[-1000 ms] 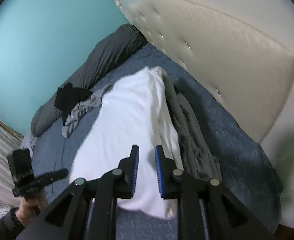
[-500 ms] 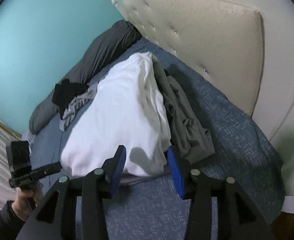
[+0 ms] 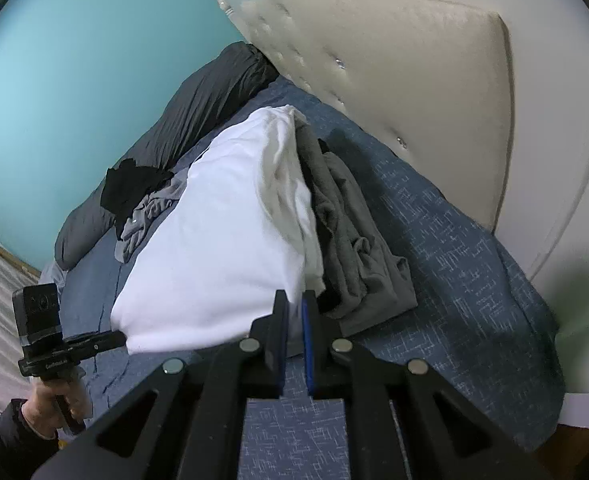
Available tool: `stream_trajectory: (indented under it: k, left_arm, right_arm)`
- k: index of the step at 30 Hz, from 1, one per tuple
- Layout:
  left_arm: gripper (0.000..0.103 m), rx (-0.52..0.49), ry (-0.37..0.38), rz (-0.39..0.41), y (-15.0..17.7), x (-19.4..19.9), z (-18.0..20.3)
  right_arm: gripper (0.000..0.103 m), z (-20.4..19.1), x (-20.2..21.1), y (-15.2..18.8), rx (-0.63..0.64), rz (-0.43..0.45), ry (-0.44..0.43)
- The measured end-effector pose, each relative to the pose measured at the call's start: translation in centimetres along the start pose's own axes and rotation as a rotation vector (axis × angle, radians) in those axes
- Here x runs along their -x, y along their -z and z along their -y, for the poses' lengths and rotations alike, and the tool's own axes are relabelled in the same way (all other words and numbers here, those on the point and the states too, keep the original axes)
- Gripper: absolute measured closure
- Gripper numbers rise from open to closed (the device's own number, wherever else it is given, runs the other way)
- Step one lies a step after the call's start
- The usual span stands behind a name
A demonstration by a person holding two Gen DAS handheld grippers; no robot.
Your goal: Fold clothes
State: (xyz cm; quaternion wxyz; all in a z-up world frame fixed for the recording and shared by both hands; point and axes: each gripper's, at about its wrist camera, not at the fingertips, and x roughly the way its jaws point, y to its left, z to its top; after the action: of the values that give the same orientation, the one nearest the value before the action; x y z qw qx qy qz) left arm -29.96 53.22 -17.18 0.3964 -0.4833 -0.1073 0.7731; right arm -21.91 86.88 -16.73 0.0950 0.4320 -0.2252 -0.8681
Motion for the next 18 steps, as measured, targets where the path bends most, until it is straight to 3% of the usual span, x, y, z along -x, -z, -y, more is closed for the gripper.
stream_trajectory:
  k: [6,18]
  left_arm:
    - [0.099,0.006,-0.001,-0.024,-0.1,-0.4,0.0]
    - [0.098,0.034,-0.048,0.008,0.0,1.0,-0.5]
  right_arm:
    - [0.097,-0.1,0.1,0.3,0.009,0.023,0.005]
    - [0.095,-0.7,1.6,0.4,0.016,0.07,0.08]
